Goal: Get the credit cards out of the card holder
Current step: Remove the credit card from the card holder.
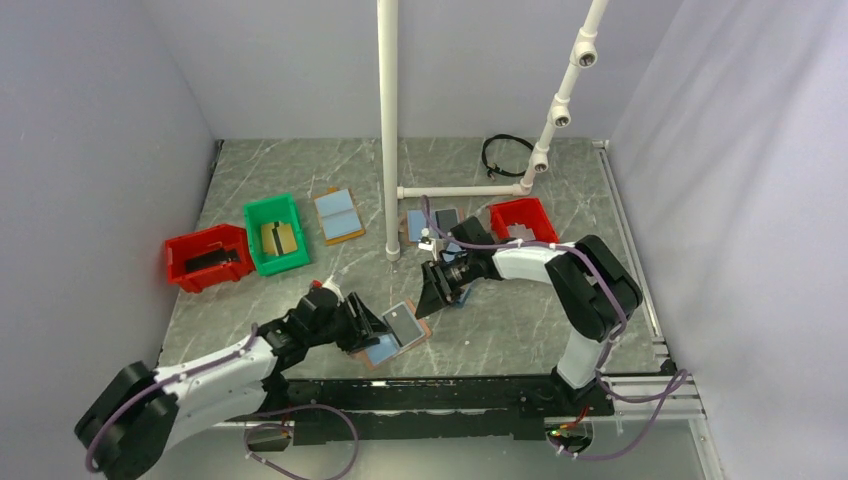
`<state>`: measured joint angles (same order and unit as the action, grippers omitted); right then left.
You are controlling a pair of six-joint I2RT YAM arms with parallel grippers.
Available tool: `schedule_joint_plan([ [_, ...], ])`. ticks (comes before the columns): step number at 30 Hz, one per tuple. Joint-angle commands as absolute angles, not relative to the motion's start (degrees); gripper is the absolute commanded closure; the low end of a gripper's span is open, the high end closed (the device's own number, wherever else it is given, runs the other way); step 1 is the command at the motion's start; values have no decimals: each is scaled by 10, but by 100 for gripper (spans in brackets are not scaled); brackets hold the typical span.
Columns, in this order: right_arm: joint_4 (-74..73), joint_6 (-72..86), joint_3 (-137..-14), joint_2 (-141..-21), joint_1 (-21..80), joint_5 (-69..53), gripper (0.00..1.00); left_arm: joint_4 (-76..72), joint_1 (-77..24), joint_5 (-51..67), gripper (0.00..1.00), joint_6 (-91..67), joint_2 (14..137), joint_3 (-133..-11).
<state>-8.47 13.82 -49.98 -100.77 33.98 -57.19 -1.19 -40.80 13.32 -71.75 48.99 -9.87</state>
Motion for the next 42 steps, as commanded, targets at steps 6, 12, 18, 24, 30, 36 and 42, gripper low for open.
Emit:
schedule_joint_plan([
  [6,-61,176,-524,-1021,363,-520,59,-177,-451,44,50,-776,615,-106],
  [12,-67,175,-528,-1024,367,-485,60,-120,-465,17,50,-791,616,-118],
  [18,-76,160,-532,-1021,367,-456,60,-116,-468,15,50,-785,588,-114],
  [24,-74,162,-532,-1030,371,-472,64,-119,-469,18,51,-764,564,-127],
  [30,-77,163,-534,-1037,374,-480,65,-144,-469,14,51,-776,587,-114],
  [36,-79,163,-537,-1044,375,-485,68,-173,-469,11,50,-776,633,-119],
  [42,-67,170,-535,-1044,375,-526,78,-175,-470,9,52,-781,668,-124],
])
